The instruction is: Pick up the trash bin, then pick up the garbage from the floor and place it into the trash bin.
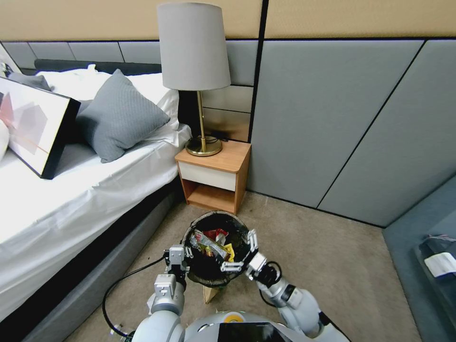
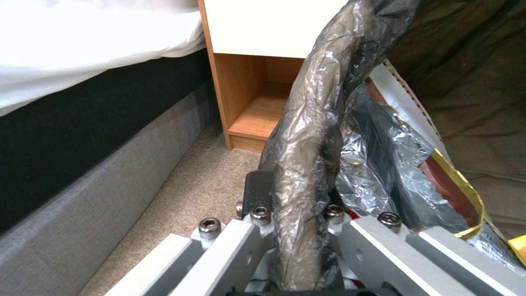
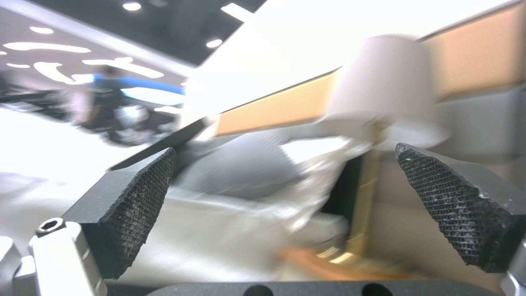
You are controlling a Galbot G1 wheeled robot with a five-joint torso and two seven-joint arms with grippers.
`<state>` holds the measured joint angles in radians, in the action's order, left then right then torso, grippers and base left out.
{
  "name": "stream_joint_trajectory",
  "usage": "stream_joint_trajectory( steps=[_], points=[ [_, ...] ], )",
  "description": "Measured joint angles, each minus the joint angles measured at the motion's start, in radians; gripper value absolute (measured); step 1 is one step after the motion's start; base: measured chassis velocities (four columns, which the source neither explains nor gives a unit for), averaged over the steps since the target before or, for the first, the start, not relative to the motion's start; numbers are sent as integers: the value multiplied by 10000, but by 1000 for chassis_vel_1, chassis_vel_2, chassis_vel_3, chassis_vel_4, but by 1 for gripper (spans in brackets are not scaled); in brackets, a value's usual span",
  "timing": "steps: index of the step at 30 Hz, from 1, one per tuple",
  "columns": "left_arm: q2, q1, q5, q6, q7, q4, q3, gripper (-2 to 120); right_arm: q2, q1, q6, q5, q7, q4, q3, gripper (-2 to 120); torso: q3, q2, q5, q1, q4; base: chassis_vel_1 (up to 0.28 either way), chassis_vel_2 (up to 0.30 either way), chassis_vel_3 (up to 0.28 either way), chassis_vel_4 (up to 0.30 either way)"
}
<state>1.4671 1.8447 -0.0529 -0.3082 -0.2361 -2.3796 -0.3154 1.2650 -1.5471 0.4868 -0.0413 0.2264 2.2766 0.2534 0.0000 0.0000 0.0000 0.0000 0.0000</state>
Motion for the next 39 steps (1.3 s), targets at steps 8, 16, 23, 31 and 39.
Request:
stream_joint_trajectory(
  steps=[8, 16, 23, 31, 39],
  points=[
    [-3, 54, 12, 13, -12, -48, -80, 0, 773, -635, -200, 973, -2276, 261, 834, 100, 0, 1, 0, 0, -2, 0, 0, 0, 0],
    [-30, 18, 143, 16, -17, -91, -213, 0, 1182, -1264, 331, 1089, -3059, -354, 1614, 100, 0, 0, 0, 0, -1, 0, 0, 0, 0],
    [-33, -9, 248, 13, -34, -128, -232, 0, 1405, -1487, 722, 1145, -3208, -1009, 1690, 100, 0, 0, -1, 0, 0, 0, 0, 0, 0],
    [-10, 4, 318, -35, -44, -189, -232, 0, 1401, -1402, 778, 1187, -3204, -1148, 1733, 100, 0, 0, -1, 0, 0, 0, 0, 0, 0],
    [7, 12, 305, -41, -22, -192, -213, 0, 1406, -1309, 747, 1143, -3205, -1137, 1761, 100, 0, 0, 0, 0, -1, 0, 0, 0, 0]
  ],
)
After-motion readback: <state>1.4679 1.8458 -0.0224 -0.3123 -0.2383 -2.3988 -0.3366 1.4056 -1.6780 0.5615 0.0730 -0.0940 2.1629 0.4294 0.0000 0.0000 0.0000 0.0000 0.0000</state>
